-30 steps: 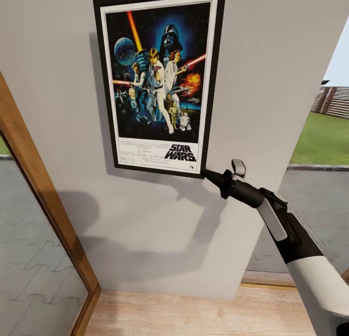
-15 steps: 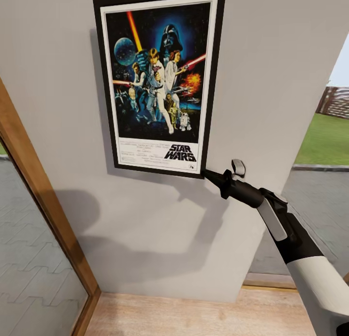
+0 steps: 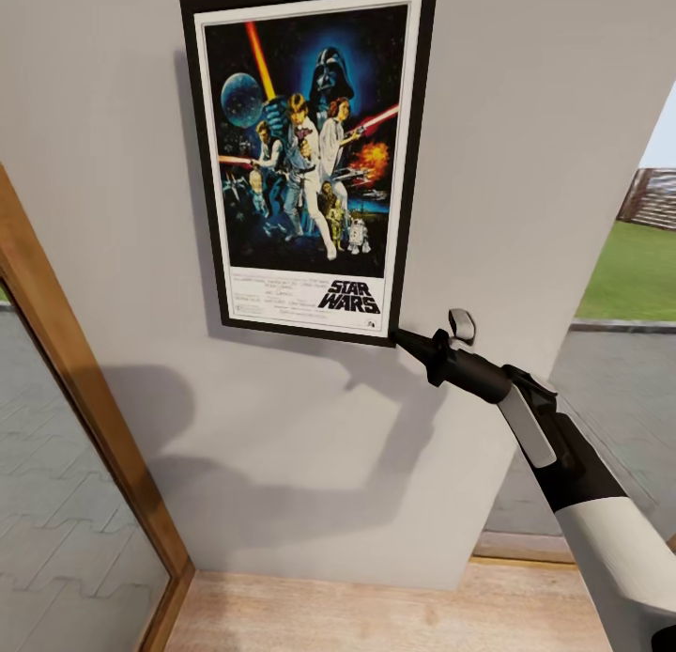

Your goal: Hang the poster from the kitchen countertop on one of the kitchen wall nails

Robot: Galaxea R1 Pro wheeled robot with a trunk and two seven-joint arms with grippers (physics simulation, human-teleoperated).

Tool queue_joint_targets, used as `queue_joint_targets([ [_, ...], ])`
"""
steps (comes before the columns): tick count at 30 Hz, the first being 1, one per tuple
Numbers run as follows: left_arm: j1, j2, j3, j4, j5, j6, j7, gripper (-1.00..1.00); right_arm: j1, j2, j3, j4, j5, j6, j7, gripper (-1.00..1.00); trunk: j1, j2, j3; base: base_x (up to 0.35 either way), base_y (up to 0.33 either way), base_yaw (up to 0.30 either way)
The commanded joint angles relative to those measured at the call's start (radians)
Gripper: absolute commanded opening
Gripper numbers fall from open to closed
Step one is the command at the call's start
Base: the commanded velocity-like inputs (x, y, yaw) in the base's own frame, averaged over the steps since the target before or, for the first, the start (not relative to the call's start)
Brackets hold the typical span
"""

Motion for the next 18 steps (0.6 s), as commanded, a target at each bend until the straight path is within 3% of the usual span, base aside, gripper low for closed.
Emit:
queue_joint_targets([
  [1,0.0,0.0,0.002,-0.003,0.002,0.007,-0.006,1.0,-0.001,-0.001,0.002,0.0,-0.013,0.014,0.005,-1.0,0.001,-0.002,-0.002,0.049,0.0,0.0],
  [18,0.0,0.0,0.003,-0.003,0.002,0.007,-0.006,1.0,0.005,-0.001,0.004,0.0,-0.012,0.012,0.005,-1.0,0.001,-0.002,-0.002,0.008,0.0,0.0],
])
